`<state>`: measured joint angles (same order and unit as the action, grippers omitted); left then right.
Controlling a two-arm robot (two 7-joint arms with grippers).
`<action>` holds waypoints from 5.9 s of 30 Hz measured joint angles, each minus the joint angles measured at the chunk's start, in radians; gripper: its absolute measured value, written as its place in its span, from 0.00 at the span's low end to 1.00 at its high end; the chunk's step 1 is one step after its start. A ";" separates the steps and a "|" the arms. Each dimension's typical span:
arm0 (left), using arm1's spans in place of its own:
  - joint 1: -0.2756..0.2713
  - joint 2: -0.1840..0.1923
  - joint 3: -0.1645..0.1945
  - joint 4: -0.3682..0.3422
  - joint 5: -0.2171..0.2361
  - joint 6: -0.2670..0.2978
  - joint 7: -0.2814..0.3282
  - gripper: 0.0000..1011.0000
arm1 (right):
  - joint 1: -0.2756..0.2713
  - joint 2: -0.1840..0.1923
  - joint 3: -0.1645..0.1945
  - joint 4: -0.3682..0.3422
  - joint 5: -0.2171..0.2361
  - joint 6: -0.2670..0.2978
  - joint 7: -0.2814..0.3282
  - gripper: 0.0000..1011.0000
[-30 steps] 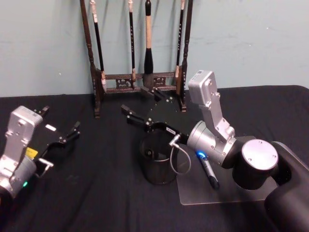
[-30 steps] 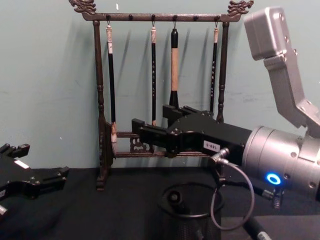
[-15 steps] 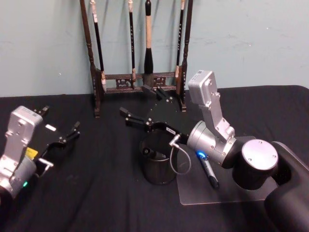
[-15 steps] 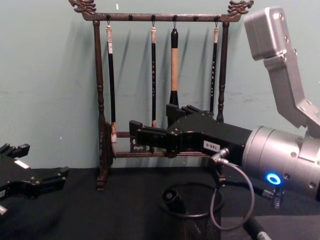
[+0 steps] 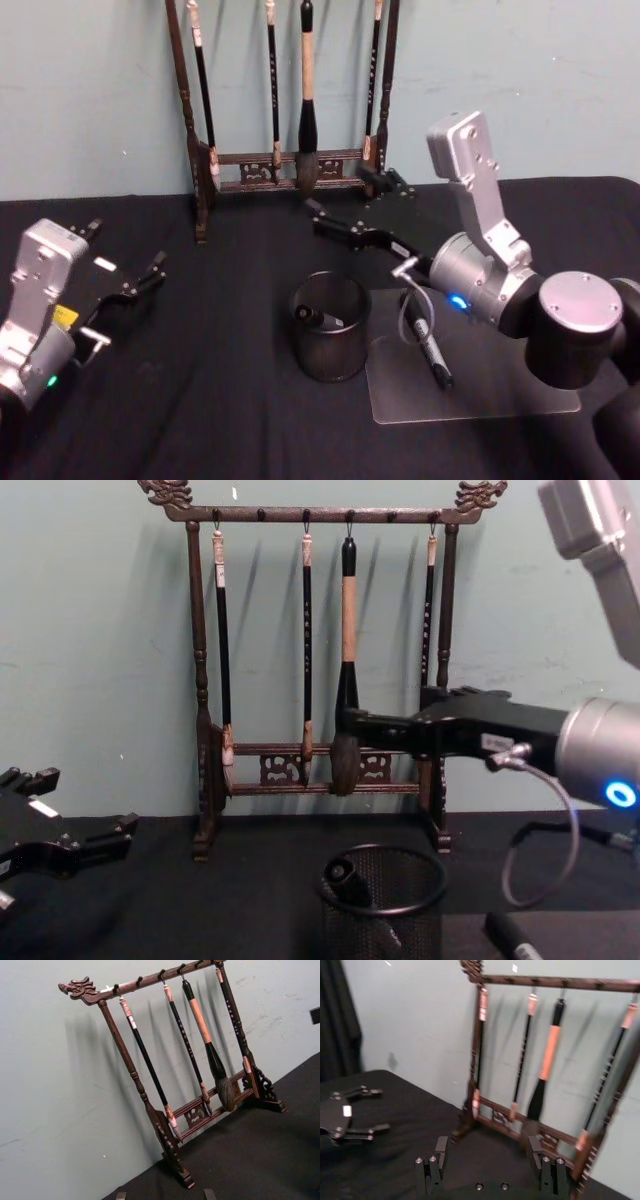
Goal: Pick up the water-based marker from the table and place it into the pen holder.
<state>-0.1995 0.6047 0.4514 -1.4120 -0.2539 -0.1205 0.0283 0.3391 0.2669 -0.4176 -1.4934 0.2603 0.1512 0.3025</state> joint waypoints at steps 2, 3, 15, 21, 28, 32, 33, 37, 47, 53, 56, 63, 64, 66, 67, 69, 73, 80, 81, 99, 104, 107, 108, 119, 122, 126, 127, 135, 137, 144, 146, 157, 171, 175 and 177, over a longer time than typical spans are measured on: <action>0.000 0.000 0.000 0.000 0.000 0.000 0.000 0.99 | -0.010 0.002 0.008 -0.021 -0.005 0.026 -0.016 0.99; 0.000 0.000 0.000 0.000 0.000 0.000 0.000 0.99 | -0.025 0.006 0.020 -0.053 -0.015 0.068 -0.042 0.99; 0.000 0.000 0.000 0.000 0.000 0.000 0.000 0.99 | -0.122 0.024 0.082 -0.155 -0.077 0.262 -0.133 0.99; 0.000 0.000 0.000 0.000 0.000 0.000 0.000 0.99 | -0.151 0.017 0.105 -0.160 -0.102 0.299 -0.164 0.99; 0.000 0.000 0.000 0.000 0.000 0.000 0.000 0.99 | -0.168 0.006 0.118 -0.150 -0.133 0.348 -0.182 0.99; 0.000 0.000 0.000 0.000 0.000 0.000 0.000 0.99 | -0.170 -0.004 0.125 -0.149 -0.136 0.379 -0.182 0.99; 0.000 0.000 0.000 0.000 0.000 0.000 0.000 0.99 | -0.170 -0.012 0.130 -0.149 -0.137 0.403 -0.182 0.99; 0.000 0.000 0.000 0.000 0.000 0.000 0.000 0.99 | -0.172 -0.030 0.145 -0.150 -0.135 0.464 -0.177 0.99; 0.000 0.000 0.000 0.000 0.000 0.000 0.000 0.99 | -0.172 -0.056 0.157 -0.136 -0.138 0.551 -0.164 0.99; 0.000 0.000 0.000 0.000 0.000 0.000 0.000 0.99 | -0.159 -0.072 0.162 -0.110 -0.153 0.598 -0.146 0.99; 0.000 0.000 0.000 0.000 0.000 0.000 0.000 0.99 | -0.156 -0.076 0.164 -0.102 -0.159 0.604 -0.139 0.99; 0.000 0.000 0.000 0.000 0.000 0.000 0.000 0.99 | -0.144 -0.090 0.170 -0.069 -0.177 0.600 -0.126 0.99; 0.000 0.000 0.000 0.000 0.000 0.000 0.000 0.99 | -0.144 -0.090 0.170 -0.069 -0.177 0.600 -0.126 0.99; 0.000 0.000 0.000 0.000 0.000 0.000 0.000 0.99 | -0.141 -0.094 0.172 -0.059 -0.181 0.597 -0.123 0.99; 0.000 0.000 0.000 0.000 0.000 0.000 0.000 0.99 | -0.139 -0.097 0.174 -0.053 -0.184 0.596 -0.120 0.99; 0.000 0.000 0.000 0.000 0.000 0.000 0.000 0.99 | -0.136 -0.099 0.176 -0.048 -0.188 0.594 -0.116 0.99; 0.000 0.000 0.000 0.000 0.000 0.000 0.000 0.99 | -0.131 -0.111 0.183 -0.032 -0.203 0.591 -0.107 0.99; 0.000 0.000 0.000 0.000 0.000 0.000 0.000 0.99 | -0.129 -0.126 0.197 -0.020 -0.214 0.592 -0.097 0.99; 0.000 0.000 0.000 0.000 0.000 0.000 0.000 0.99 | -0.128 -0.127 0.198 -0.018 -0.216 0.592 -0.094 0.99; 0.000 0.000 0.000 0.000 0.000 0.000 0.000 0.99 | -0.127 -0.130 0.201 -0.013 -0.223 0.592 -0.085 0.99; 0.000 0.000 0.000 0.000 0.000 0.000 0.000 0.99 | -0.128 -0.130 0.200 -0.014 -0.222 0.592 -0.086 0.99; 0.000 0.000 0.000 0.000 0.000 0.000 0.000 0.99 | -0.128 -0.129 0.200 -0.014 -0.221 0.593 -0.087 0.99; 0.000 0.000 0.000 0.000 0.000 0.000 0.000 0.99 | -0.128 -0.129 0.200 -0.015 -0.221 0.593 -0.087 0.99; 0.000 0.000 0.000 0.000 0.000 0.000 0.000 0.99 | -0.128 -0.129 0.200 -0.015 -0.220 0.593 -0.088 0.73; 0.000 0.000 0.000 0.000 0.000 0.000 0.000 0.99 | -0.128 -0.129 0.200 -0.015 -0.220 0.594 -0.088 0.54; 0.000 0.000 0.000 0.000 0.000 0.000 0.000 0.99 | -0.128 -0.129 0.200 -0.015 -0.220 0.593 -0.088 0.44; 0.000 0.000 0.000 0.000 0.000 0.000 0.000 0.99 | -0.128 -0.129 0.200 -0.015 -0.220 0.593 -0.088 0.39; 0.000 0.000 0.000 0.000 0.000 0.000 0.000 0.99 | -0.128 -0.129 0.200 -0.015 -0.220 0.593 -0.088 0.22; 0.000 0.000 0.000 0.000 0.000 0.000 0.000 0.99 | -0.128 -0.129 0.200 -0.015 -0.220 0.593 -0.088 0.22; 0.000 0.000 0.000 0.000 0.000 0.000 0.000 0.99 | -0.128 -0.129 0.200 -0.015 -0.220 0.593 -0.088 0.22; 0.000 0.000 0.000 0.000 0.000 0.000 0.000 0.99 | -0.128 -0.129 0.200 -0.015 -0.220 0.593 -0.088 0.22; 0.000 0.000 0.000 0.000 0.000 0.000 0.000 0.99 | -0.150 -0.152 0.250 -0.048 -0.196 0.510 -0.058 0.22; 0.000 0.000 0.000 0.000 0.000 0.000 0.000 0.99 | -0.152 -0.140 0.250 -0.105 -0.124 0.277 -0.013 0.22; 0.000 0.000 0.000 0.000 0.000 0.000 0.000 0.99 | -0.139 -0.137 0.232 -0.106 -0.115 0.231 -0.003 0.22; 0.000 0.000 0.000 0.000 0.000 0.000 0.000 0.99 | -0.125 -0.135 0.217 -0.101 -0.106 0.200 0.008 0.22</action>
<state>-0.1995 0.6047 0.4514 -1.4120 -0.2539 -0.1205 0.0283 0.2137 0.1318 -0.2004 -1.5945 0.1540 0.3510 0.3101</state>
